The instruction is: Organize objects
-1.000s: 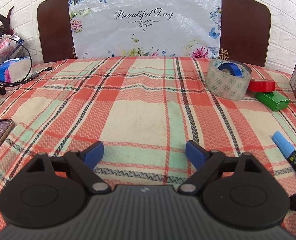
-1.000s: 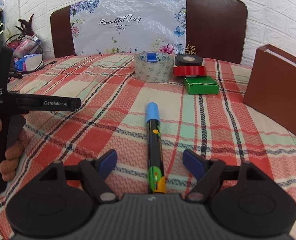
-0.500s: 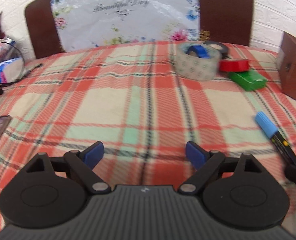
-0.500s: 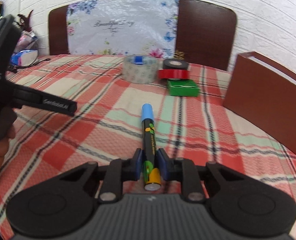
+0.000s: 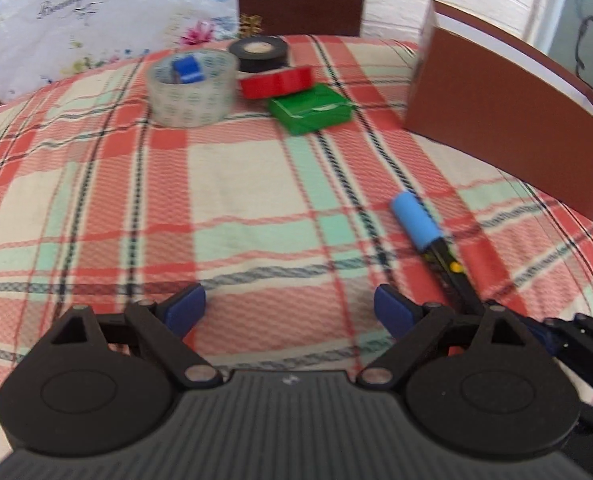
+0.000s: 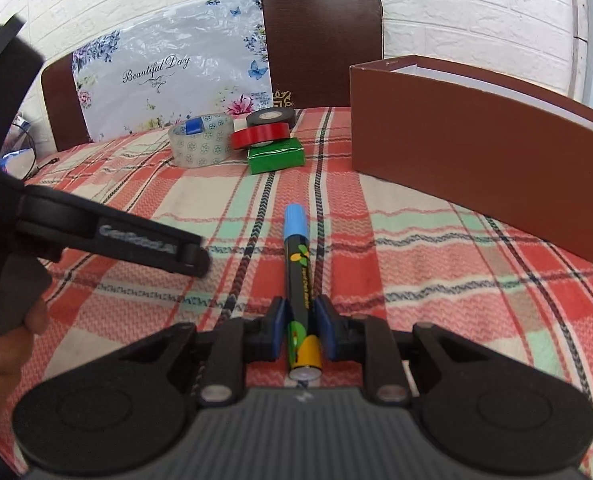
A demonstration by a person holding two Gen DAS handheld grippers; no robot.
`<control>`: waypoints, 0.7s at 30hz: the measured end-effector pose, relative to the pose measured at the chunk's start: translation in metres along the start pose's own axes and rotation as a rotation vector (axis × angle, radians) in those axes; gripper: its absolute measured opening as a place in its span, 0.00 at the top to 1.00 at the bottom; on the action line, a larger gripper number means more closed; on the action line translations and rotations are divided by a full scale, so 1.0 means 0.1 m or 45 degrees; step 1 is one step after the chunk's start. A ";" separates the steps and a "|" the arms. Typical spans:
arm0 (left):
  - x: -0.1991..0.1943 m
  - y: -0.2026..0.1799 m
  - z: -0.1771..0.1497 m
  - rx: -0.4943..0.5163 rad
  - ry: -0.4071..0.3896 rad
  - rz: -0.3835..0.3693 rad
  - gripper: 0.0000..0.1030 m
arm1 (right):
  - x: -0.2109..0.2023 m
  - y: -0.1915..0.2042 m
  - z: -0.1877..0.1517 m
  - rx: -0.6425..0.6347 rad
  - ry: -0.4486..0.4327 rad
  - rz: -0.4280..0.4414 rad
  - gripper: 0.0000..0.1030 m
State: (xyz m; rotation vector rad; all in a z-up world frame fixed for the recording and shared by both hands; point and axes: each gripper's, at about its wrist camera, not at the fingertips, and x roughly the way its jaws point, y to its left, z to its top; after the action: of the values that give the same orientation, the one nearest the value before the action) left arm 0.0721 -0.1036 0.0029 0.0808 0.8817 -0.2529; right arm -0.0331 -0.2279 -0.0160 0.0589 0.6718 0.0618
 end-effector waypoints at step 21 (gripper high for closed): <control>0.06 -0.30 0.06 0.049 0.071 0.037 0.07 | 0.03 -0.38 -0.06 0.284 -0.030 0.249 0.82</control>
State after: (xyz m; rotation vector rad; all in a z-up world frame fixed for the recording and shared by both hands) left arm 0.0729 -0.1349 0.0028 0.1371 0.9306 -0.2418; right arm -0.0328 -0.2650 -0.0254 0.3399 0.6459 0.1739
